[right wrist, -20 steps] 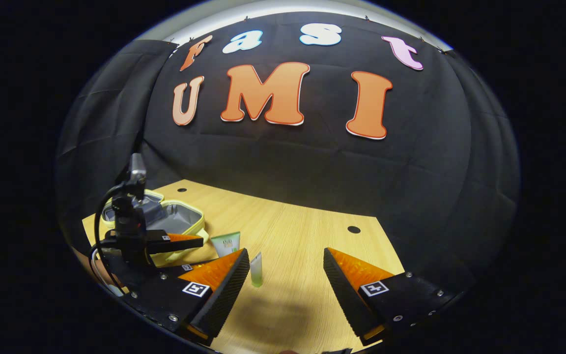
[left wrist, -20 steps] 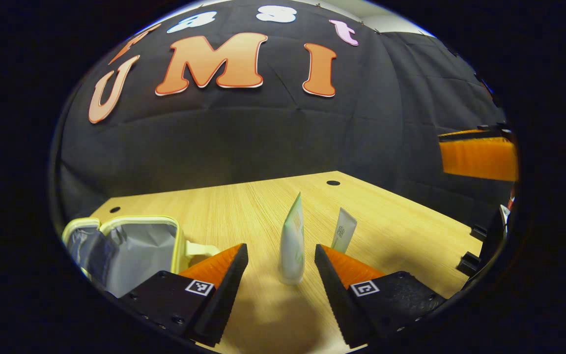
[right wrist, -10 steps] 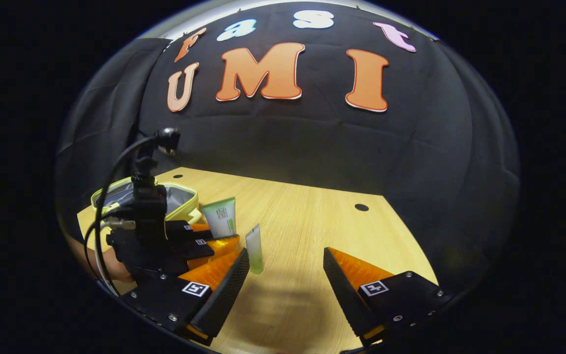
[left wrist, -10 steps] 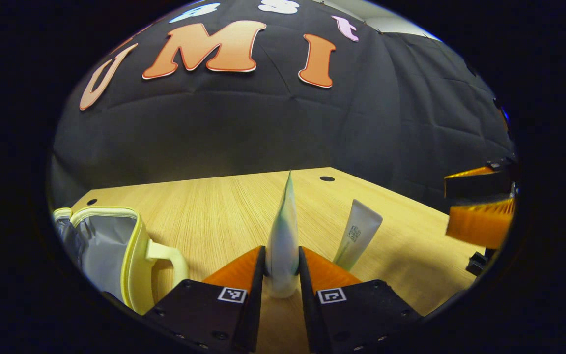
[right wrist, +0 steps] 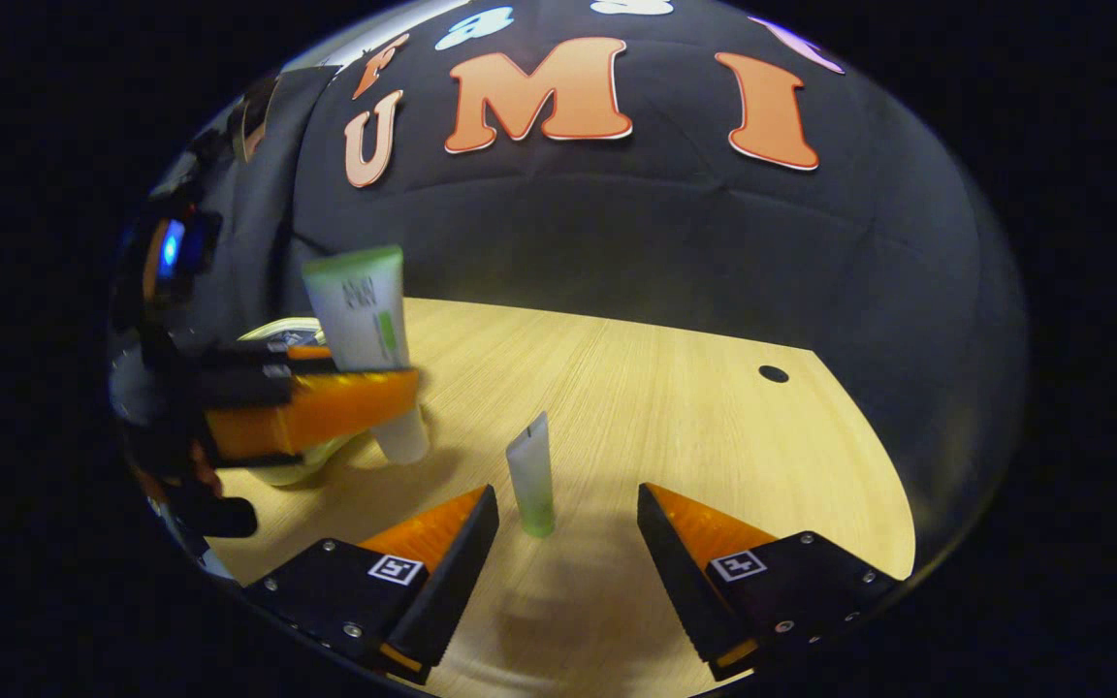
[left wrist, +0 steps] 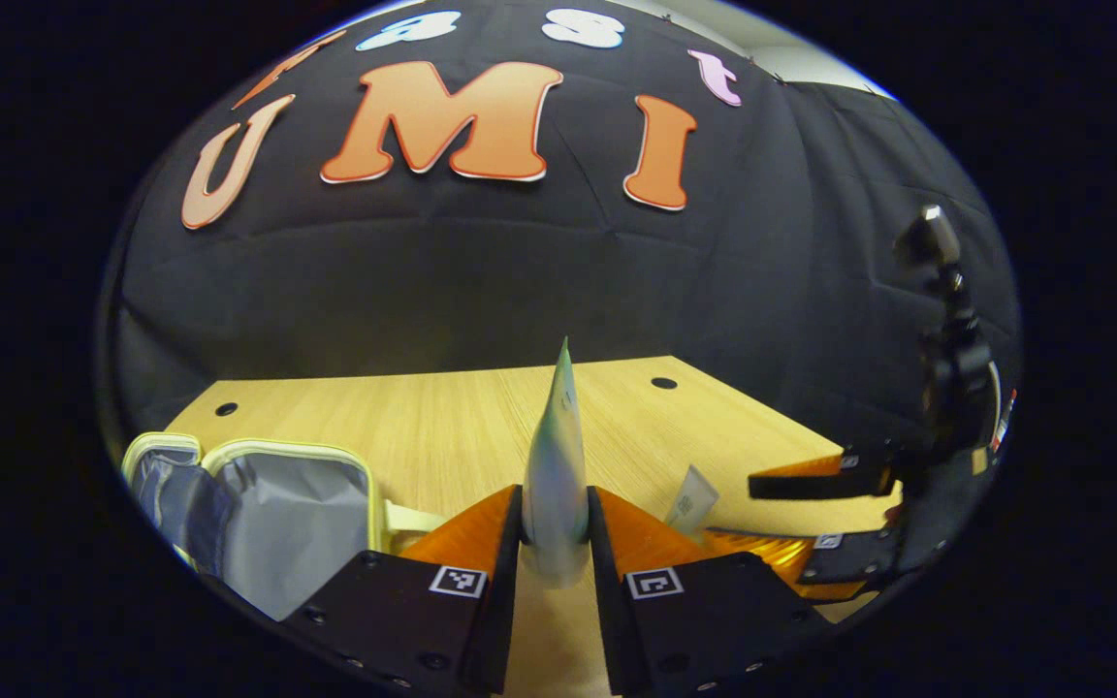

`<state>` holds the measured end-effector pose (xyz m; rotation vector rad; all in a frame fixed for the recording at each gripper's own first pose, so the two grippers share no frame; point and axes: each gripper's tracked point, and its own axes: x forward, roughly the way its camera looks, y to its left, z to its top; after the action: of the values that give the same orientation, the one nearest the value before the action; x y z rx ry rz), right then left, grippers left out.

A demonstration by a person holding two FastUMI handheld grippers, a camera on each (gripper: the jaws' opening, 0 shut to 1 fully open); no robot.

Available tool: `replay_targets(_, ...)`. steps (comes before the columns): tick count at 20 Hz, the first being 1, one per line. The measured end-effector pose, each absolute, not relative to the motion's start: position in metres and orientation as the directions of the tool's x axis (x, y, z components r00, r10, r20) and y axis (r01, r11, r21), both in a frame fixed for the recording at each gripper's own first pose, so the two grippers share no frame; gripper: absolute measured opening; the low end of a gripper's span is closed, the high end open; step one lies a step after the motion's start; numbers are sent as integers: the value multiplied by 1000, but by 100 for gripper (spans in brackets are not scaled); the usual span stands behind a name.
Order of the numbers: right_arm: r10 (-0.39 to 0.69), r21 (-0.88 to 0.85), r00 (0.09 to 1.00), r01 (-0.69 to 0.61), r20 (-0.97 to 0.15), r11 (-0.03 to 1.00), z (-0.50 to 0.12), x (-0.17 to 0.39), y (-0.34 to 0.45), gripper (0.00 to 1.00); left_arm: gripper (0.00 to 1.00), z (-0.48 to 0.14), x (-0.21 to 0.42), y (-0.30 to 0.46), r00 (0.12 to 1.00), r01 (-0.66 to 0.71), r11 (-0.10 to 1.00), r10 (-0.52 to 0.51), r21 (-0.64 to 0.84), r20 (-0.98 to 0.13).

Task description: First open the suitcase, pack the skin care products into it, and then close the suitcase.

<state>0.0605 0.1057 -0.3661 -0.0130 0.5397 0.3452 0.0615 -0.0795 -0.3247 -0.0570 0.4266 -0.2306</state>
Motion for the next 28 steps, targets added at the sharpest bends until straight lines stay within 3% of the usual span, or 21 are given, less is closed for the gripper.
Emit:
replay_targets(3,361,93,771,-369,-525,925,-386,69,122,82,38,-299,53,-59,905,168,984,-180,-66,-385)
replay_targets(5,385,117,755,-385,-530,916,-394,77,131,64,38,-287,46,-45,915,140,990,-141,-32,-377)
replay_targets(7,396,122,741,-397,-543,910,-405,80,138,55,36,-277,40,-31,926,109,994,-100,4,-365)
replay_targets(9,386,113,746,-390,-543,914,-405,82,136,33,37,-269,32,-15,931,76,997,-64,21,-359)
replay_targets(14,411,137,739,-404,-534,904,-357,67,152,33,37,-236,14,27,930,12,999,3,40,-368)
replay_targets(21,411,116,768,-409,-491,905,-278,54,172,33,38,-200,7,82,923,-4,999,22,48,-383)
replay_targets(28,431,142,771,-416,-469,898,-250,45,211,33,38,-245,12,135,865,-17,1000,15,0,-501)
